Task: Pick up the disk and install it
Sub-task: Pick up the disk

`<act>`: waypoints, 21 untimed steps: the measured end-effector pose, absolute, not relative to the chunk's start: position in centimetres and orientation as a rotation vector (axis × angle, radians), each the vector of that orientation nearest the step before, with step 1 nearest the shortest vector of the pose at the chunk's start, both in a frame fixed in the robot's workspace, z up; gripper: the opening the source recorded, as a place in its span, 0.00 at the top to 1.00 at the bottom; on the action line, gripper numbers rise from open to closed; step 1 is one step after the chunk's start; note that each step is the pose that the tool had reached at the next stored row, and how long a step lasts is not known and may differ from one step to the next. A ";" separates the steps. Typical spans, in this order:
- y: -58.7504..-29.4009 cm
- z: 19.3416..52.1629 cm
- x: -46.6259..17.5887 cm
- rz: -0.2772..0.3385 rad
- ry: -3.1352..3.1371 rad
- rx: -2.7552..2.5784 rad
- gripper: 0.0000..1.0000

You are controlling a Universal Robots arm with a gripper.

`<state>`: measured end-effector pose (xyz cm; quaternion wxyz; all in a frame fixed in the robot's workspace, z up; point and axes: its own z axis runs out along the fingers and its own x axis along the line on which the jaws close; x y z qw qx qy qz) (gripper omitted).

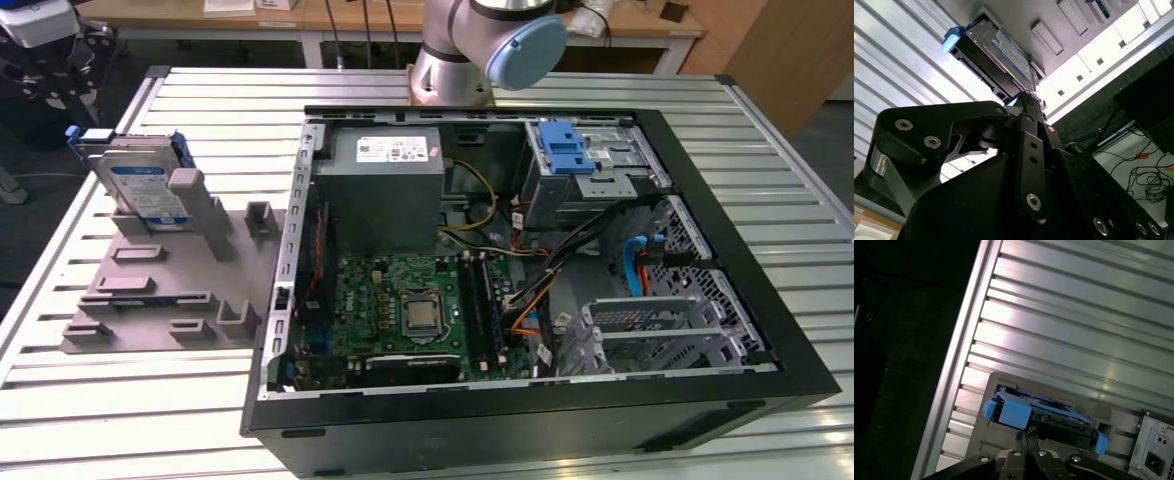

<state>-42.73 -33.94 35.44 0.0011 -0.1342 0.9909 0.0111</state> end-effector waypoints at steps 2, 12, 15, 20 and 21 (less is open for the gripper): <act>-33.9 35.4 -42.7 0.035 3.110 -0.426 0.89; -33.9 35.4 -42.7 0.035 3.106 -0.457 0.89; -33.9 35.4 -42.7 0.035 3.105 -0.467 0.89; -33.9 35.4 -42.7 0.035 3.103 -0.479 0.89; -33.9 35.4 -42.7 0.035 3.103 -0.481 0.89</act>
